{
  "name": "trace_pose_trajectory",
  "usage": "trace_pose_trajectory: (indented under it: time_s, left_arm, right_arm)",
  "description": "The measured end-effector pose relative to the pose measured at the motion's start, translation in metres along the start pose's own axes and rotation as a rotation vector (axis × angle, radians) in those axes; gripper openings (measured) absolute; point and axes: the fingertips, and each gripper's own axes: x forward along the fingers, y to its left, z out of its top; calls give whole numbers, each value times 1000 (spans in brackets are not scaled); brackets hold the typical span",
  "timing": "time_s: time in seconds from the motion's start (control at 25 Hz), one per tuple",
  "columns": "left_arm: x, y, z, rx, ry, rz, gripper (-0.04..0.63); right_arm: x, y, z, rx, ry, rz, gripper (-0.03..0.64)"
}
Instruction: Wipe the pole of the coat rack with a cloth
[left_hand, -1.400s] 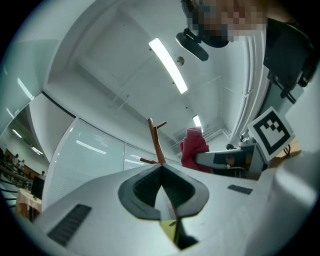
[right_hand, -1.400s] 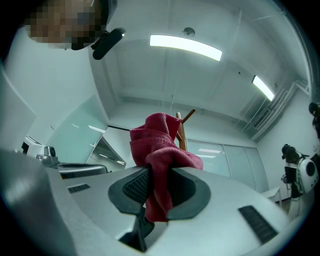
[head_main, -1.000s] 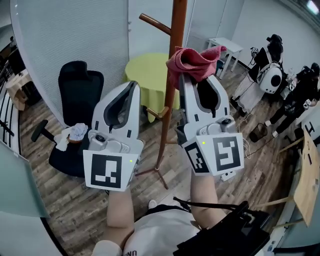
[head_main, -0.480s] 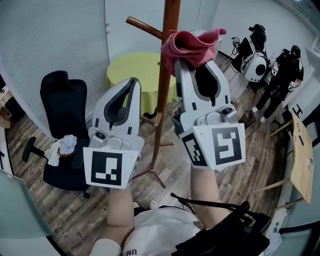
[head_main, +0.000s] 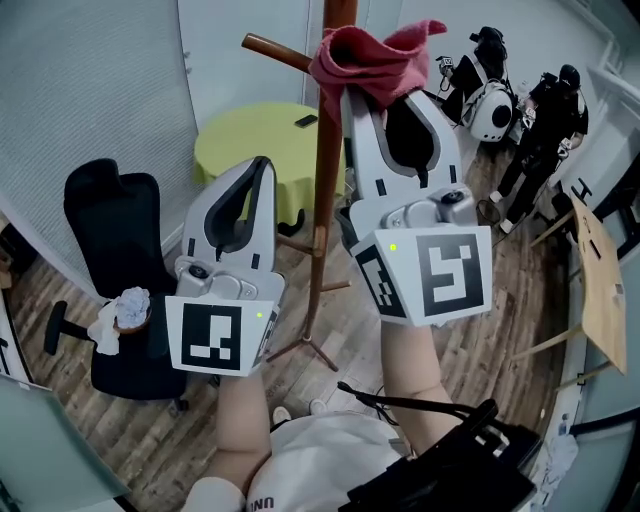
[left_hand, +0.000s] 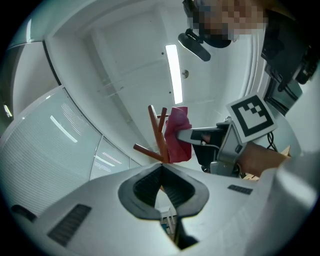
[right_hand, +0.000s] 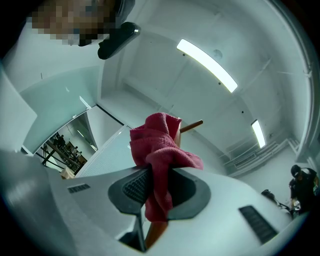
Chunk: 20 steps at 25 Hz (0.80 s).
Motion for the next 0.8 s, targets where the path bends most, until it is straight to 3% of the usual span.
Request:
trace_pose_trajectory:
  time_s: [0.8]
  left_arm:
    - [5, -5, 4, 0, -13, -41, 14]
  right_arm:
    - [11, -21, 10, -52, -6, -51, 81]
